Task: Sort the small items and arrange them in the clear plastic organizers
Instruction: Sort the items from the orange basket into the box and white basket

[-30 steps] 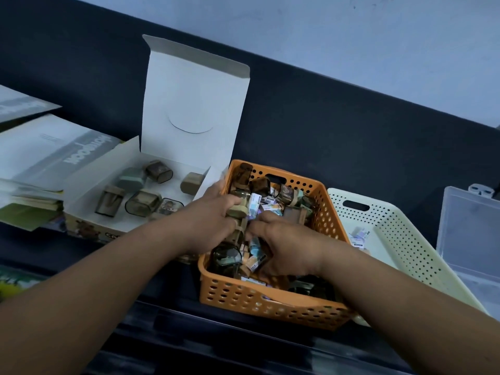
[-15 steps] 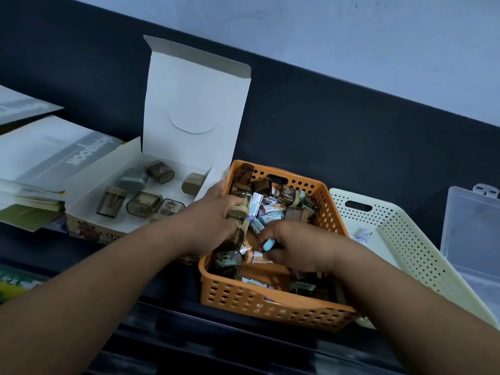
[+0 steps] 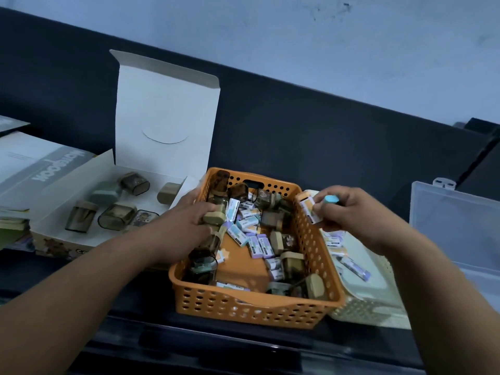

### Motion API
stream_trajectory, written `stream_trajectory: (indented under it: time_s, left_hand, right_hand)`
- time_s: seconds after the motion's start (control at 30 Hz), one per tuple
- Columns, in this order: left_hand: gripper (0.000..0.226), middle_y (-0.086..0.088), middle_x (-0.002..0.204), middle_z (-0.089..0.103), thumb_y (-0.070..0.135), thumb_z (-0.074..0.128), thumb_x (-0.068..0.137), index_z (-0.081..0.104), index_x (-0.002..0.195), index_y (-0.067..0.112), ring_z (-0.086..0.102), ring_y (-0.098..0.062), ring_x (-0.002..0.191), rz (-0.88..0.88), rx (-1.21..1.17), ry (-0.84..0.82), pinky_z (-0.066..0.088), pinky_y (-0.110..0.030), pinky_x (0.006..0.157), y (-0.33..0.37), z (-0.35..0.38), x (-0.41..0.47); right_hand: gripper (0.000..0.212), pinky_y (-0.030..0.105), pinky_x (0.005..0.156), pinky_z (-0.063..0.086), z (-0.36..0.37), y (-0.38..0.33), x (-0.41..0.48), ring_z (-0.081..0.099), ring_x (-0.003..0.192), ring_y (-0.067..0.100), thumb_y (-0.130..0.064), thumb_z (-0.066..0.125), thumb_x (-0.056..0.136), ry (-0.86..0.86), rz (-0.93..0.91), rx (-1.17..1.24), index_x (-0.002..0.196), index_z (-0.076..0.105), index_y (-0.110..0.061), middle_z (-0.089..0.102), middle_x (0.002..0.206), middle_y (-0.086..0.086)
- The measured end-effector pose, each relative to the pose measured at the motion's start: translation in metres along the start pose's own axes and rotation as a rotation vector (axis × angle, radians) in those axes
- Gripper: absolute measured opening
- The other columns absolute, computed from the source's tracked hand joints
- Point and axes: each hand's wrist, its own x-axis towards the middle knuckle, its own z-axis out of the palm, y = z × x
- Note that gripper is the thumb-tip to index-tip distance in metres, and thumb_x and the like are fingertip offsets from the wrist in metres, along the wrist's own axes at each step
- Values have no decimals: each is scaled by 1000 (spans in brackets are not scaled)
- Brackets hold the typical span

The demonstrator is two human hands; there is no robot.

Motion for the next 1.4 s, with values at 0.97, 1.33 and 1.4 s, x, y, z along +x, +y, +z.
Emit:
stream_trajectory:
  time_s: [0.97,1.33,1.4]
  left_hand:
    - [51,19,158,-8,23,45,98,32,146,34,13,-12,145,-26,-21,-10,22,-28,109,4,-2,-3]
    - [54,16,158,-14,27,43,99,26,149,32,13,-16,146,-6,36,-15,23,-28,108,2,-2,-4]
    - [54,15,158,-15,26,43,99,26,149,32,12,-16,146,-5,36,-16,23,-28,109,2,-2,-4]
  right_hand:
    - [38,35,82,53,101,-27,46,61,95,21,-41,60,92,-403,12,-951,119,60,-14,63,109,4]
    - [40,40,82,55,121,-26,41,60,94,22,-26,72,79,-509,-72,-913,114,53,-20,62,105,1]
    - [42,39,83,55,120,-28,38,60,95,22,-21,73,77,-568,-75,-872,115,55,-20,62,105,1]
